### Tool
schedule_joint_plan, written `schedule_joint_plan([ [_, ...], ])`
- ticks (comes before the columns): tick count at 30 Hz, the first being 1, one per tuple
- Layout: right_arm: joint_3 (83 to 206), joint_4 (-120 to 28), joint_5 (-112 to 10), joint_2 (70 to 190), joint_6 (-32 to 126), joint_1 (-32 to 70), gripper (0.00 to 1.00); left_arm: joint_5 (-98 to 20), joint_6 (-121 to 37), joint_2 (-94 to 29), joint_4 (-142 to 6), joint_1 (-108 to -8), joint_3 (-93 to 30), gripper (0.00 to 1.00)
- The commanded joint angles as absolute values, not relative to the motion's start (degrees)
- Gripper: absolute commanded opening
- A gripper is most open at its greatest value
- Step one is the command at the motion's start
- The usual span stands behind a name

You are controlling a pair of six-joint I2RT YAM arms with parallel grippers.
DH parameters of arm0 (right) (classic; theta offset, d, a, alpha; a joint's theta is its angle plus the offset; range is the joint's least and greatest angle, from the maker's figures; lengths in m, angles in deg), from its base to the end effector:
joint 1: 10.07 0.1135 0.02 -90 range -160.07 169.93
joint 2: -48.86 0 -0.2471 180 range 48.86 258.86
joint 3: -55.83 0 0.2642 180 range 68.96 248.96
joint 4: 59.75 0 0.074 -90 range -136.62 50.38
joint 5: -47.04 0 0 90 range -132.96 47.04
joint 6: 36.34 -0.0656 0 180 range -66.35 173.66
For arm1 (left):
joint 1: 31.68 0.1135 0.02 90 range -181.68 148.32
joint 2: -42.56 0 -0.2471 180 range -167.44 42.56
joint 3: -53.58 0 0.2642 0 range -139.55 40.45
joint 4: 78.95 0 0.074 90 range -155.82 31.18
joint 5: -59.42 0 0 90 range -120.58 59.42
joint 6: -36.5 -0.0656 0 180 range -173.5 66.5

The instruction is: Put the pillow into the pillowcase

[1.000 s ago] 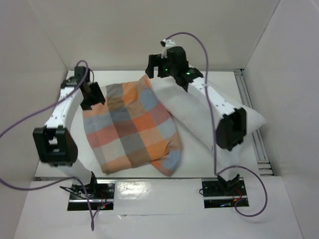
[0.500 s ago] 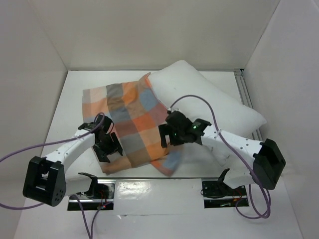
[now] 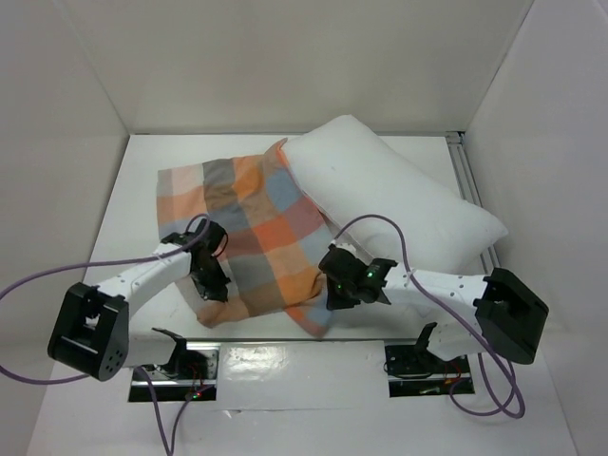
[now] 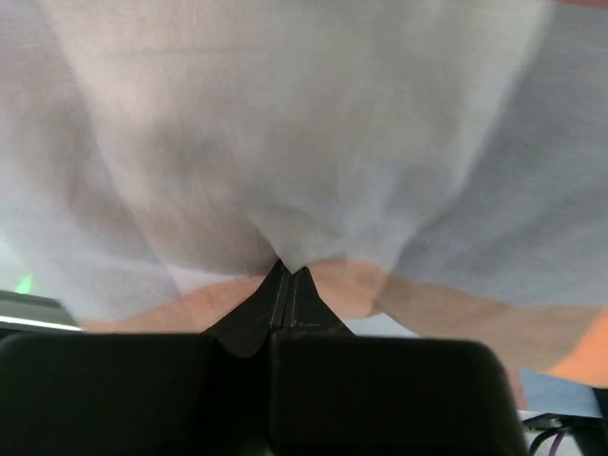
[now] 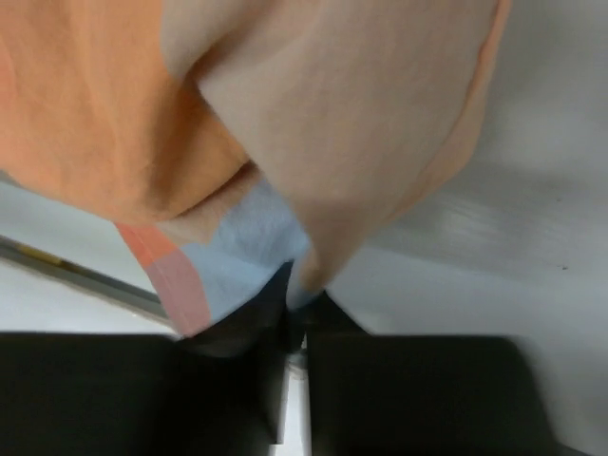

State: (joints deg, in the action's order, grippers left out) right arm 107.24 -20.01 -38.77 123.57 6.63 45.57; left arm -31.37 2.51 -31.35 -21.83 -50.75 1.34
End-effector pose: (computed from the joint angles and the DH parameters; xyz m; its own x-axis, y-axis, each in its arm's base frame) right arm 0.1511 0.2125 0.1231 -0.9316 -0.0697 -0.3567 -0.1803 0.9407 0.2873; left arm 0.2116 -0.0741 0.1164 -0.7913 -0.6037 -0.0975 -0.5846 0.7936 -0.1687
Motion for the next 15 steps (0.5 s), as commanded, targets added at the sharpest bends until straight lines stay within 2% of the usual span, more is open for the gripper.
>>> schedule_joint_plan([
  [1, 110.78, -23.52, -34.45, 125.14, 5.92, 46.27, 0.05, -24.79, 1.69, -28.29, -17.32, -50.92, -7.50, 0.00],
  [2, 113.32, -21.07, -32.96, 125.14, 5.93, 46.97, 0.00, -21.64, 1.17, -26.88, -15.56, -50.92, -9.37, 0.00],
  [9, 125.63, -10.86, -20.82, 123.74, 13.48, 46.97, 0.00, -16.07, -5.95, -18.78, -10.71, -44.34, -25.45, 0.00],
  [13, 133.11, -9.97, -19.49, 127.50, 21.29, 44.79, 0.00, -16.86, -10.26, -25.01, -14.92, -36.88, -29.86, 0.00],
  [15, 137.41, -12.42, -20.80, 130.23, 26.81, 40.59, 0.00, -17.57, -11.04, -31.48, -19.03, -35.11, -31.61, 0.00],
])
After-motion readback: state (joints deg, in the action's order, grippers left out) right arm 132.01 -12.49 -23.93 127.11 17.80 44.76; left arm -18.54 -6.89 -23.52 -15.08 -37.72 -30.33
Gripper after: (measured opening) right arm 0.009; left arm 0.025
